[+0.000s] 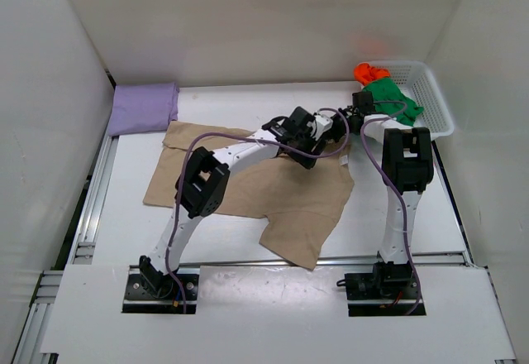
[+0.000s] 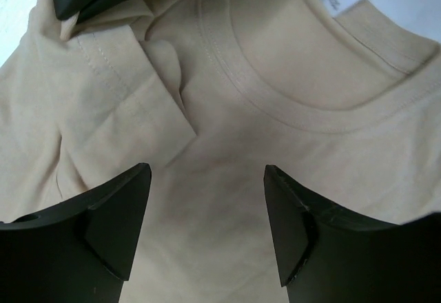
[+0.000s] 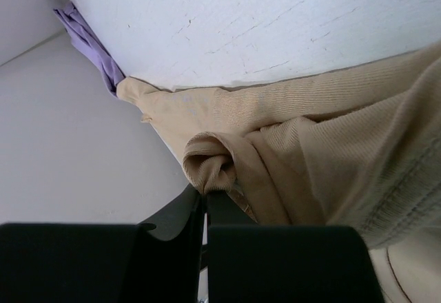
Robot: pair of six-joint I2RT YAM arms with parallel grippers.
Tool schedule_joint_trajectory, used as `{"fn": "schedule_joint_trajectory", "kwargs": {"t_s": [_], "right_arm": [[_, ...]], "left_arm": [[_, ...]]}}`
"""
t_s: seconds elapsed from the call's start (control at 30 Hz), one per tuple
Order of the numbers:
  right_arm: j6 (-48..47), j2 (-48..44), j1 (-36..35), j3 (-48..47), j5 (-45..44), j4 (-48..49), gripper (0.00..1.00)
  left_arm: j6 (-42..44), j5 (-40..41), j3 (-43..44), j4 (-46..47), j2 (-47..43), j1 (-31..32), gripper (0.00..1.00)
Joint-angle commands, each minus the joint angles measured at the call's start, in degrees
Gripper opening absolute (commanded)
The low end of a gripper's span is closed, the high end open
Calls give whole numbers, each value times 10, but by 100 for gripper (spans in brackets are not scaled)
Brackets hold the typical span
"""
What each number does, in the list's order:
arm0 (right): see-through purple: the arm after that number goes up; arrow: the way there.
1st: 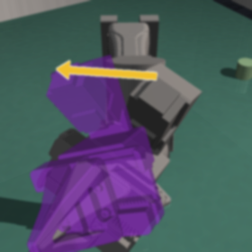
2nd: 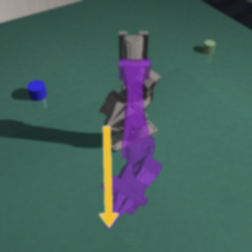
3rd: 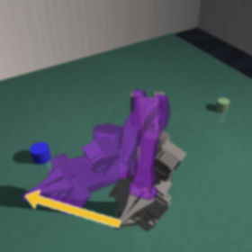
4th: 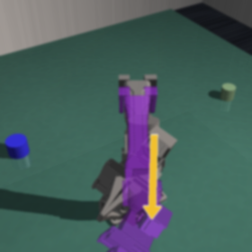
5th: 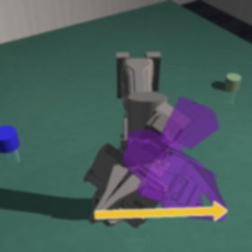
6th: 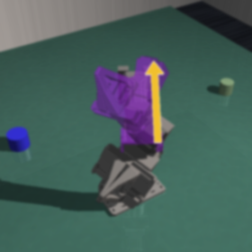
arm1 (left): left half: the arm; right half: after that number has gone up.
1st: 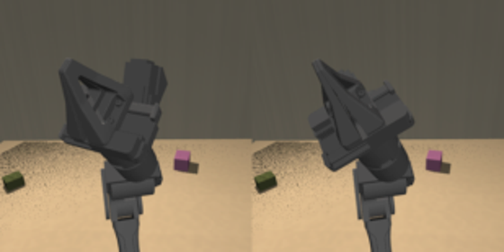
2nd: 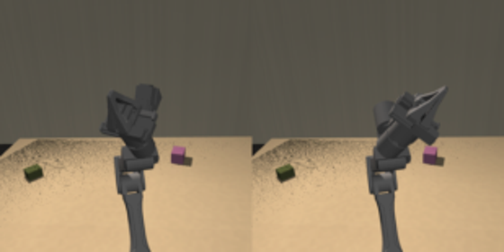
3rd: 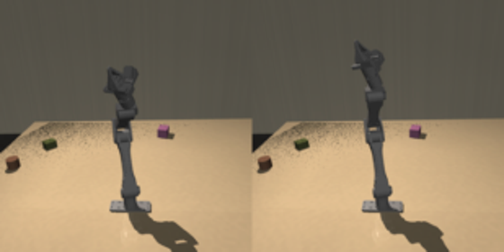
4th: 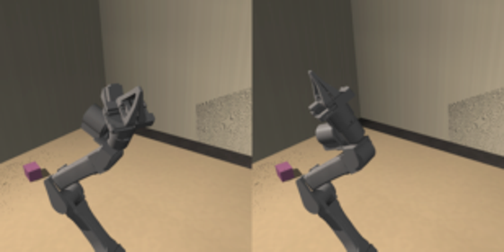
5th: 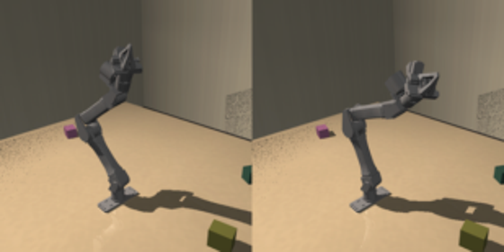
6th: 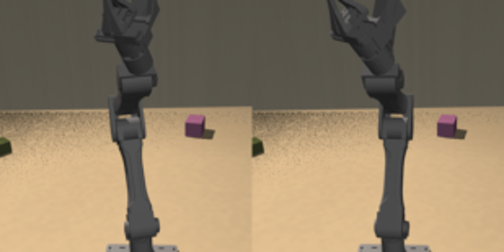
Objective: Fold and stack the t-shirts
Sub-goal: Fold the flattened tshirt in 1/3 of the way
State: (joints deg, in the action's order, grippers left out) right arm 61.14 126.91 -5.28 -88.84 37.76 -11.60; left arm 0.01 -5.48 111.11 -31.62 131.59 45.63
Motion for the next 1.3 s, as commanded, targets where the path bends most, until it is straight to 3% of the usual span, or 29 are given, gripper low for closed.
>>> {"fn": "schedule_joint_trajectory", "kwargs": {"t_s": [0.0,0.27,0.47,0.63,0.8,0.83,0.87,1.0,1.27], "right_arm": [[20,12,6,-3,10,1,0],[14,7,6,9,21,1,0],[9,1,6,14,26,6,0],[4,1,6,14,31,6,0],[4,1,6,14,36,6,0],[4,1,11,14,36,6,0],[4,-4,11,19,36,6,0],[-21,-4,11,19,36,-8,0],[-147,-64,11,7,-15,-165,0]], "left_arm": [[0,22,-9,45,20,5,78],[0,85,-3,73,44,5,74],[0,101,2,78,44,5,54],[0,94,8,78,44,5,48],[0,81,14,78,44,5,26],[0,81,14,78,44,5,13],[0,81,14,78,44,5,10],[0,81,14,78,32,5,10],[0,48,-54,78,-70,-38,10]]}}
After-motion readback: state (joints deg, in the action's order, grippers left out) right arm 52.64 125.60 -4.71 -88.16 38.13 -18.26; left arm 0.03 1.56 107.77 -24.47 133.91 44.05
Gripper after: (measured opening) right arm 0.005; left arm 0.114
